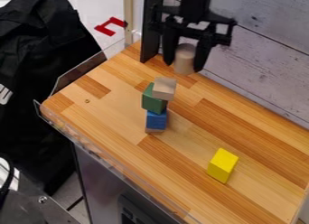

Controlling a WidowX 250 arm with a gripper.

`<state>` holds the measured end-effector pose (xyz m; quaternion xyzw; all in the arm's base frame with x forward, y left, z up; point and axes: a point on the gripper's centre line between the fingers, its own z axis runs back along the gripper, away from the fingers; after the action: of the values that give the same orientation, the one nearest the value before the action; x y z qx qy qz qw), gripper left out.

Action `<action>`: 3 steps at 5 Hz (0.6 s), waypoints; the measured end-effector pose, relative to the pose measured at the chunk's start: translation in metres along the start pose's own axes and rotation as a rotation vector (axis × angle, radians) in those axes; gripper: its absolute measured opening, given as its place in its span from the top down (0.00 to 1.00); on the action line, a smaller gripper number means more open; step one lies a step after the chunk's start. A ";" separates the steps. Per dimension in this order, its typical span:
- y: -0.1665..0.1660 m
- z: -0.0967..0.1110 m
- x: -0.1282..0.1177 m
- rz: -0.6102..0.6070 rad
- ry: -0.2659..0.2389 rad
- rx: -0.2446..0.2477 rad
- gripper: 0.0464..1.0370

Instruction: Move the cylinder from the top of the yellow cube to the top of the tower

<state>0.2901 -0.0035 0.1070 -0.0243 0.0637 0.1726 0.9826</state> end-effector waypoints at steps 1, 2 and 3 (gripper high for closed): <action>0.011 -0.003 -0.006 0.029 0.008 -0.003 0.49; 0.014 -0.005 -0.007 0.033 0.016 -0.003 0.49; 0.016 -0.006 -0.007 0.034 0.019 -0.006 0.49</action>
<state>0.2770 0.0089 0.1017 -0.0280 0.0730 0.1893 0.9788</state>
